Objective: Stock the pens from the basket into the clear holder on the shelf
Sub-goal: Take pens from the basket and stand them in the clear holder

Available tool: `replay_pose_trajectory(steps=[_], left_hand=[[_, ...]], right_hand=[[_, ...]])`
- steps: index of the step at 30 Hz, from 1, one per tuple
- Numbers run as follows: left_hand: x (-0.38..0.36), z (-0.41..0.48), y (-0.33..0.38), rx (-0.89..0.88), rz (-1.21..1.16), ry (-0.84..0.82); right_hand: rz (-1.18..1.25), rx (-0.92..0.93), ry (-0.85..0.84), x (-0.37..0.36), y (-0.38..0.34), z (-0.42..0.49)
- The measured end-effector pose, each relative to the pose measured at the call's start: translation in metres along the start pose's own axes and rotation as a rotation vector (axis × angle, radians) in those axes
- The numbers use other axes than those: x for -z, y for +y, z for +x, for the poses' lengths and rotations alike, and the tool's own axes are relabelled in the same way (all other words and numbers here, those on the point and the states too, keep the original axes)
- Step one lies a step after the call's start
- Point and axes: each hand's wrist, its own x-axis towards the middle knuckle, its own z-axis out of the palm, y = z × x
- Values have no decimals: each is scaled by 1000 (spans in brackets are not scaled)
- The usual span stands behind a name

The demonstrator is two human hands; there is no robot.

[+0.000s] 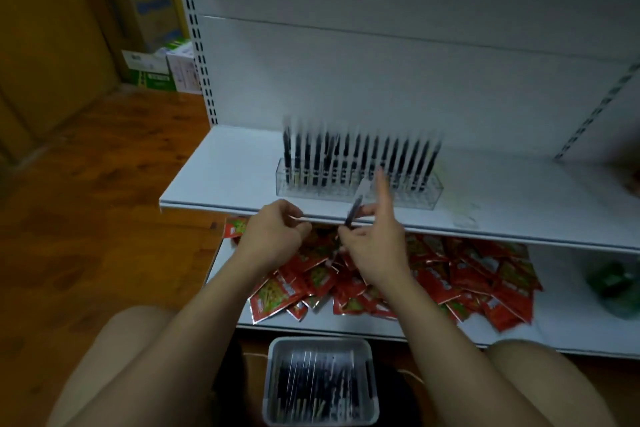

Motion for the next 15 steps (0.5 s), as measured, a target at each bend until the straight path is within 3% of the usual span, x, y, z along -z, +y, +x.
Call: replay_pose_trajectory(steps=[9,15], left_hand=[[15,63,9,-11,-79,228],[13,98,2,89,-159,220]], right_hand=[[-59,296,218,13,-31,78],[-22,384,236,1,-27,119]])
